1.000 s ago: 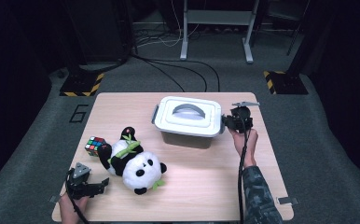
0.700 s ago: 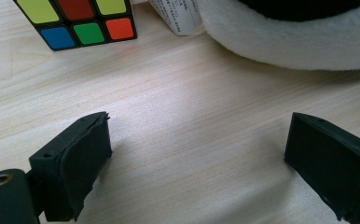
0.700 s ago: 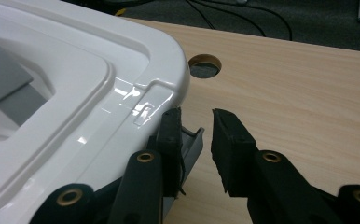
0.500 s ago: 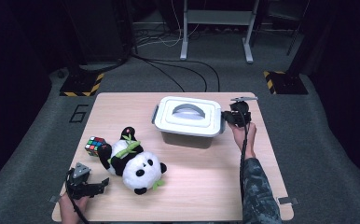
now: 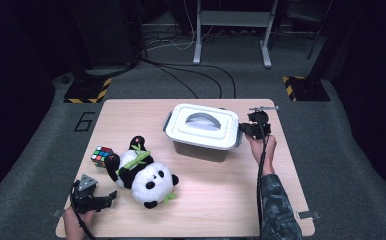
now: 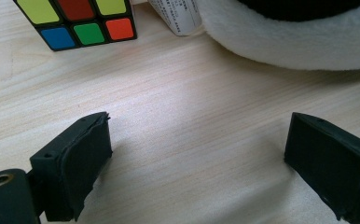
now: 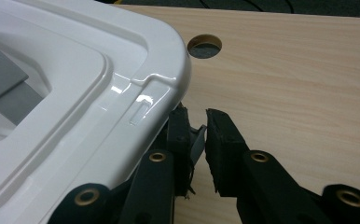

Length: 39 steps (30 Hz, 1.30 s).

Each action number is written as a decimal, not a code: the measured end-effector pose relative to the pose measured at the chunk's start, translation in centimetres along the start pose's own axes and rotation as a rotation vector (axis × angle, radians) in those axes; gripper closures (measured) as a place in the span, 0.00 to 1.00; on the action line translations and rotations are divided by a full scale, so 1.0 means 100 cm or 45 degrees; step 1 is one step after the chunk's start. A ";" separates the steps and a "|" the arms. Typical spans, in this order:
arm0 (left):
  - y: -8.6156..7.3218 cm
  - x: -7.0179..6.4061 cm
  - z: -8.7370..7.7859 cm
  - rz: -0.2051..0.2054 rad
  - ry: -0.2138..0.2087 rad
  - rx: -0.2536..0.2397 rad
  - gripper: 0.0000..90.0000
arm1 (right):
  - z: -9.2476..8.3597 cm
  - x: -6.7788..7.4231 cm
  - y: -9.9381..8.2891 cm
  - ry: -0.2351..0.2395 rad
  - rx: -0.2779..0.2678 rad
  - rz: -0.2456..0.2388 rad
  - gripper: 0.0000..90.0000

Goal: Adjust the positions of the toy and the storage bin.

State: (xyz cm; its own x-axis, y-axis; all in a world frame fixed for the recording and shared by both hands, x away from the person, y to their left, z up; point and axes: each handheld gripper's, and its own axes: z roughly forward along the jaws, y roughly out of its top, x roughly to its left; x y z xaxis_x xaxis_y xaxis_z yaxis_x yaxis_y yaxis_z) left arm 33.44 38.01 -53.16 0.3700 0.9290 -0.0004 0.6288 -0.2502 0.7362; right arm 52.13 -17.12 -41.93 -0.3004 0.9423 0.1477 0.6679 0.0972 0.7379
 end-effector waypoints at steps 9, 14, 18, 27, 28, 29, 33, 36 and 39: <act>0.000 0.000 0.000 0.000 0.001 -0.001 0.08 | -0.020 0.005 -0.016 -0.016 0.012 0.006 0.88; 0.000 0.000 0.000 0.000 0.001 0.000 0.08 | -0.030 0.009 -0.024 -0.021 0.018 -0.019 0.88; 0.000 0.000 0.000 0.001 0.001 0.000 0.08 | -0.035 0.010 -0.028 -0.018 0.015 -0.039 0.87; 0.000 0.000 0.000 0.000 0.001 0.000 0.08 | -0.043 0.003 -0.032 0.010 -0.005 -0.011 0.51; 0.000 0.000 0.000 0.000 0.000 0.000 0.08 | -0.046 0.003 -0.032 0.011 -0.005 -0.017 0.47; 0.000 0.000 0.000 0.001 0.001 0.000 0.08 | -0.048 0.003 -0.032 0.007 -0.010 -0.025 0.45; 0.000 0.000 0.000 0.000 0.001 0.000 0.08 | -0.056 0.005 -0.030 0.008 -0.030 -0.065 0.29; 0.000 0.000 0.000 0.000 0.001 0.000 0.08 | -0.063 0.008 -0.027 0.026 -0.060 -0.097 0.19; 0.000 0.000 0.000 0.000 0.001 0.000 0.08 | -0.068 0.015 -0.024 0.068 -0.070 -0.142 0.16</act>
State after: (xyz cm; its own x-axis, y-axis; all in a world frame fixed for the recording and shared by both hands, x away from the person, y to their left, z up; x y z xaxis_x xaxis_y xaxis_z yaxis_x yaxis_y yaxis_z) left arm 33.44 38.00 -53.16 0.3694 0.9293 -0.0001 0.6289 -0.2500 0.7362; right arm 45.45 -18.13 -39.03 -0.4077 0.9080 0.0963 0.5904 0.1817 0.7864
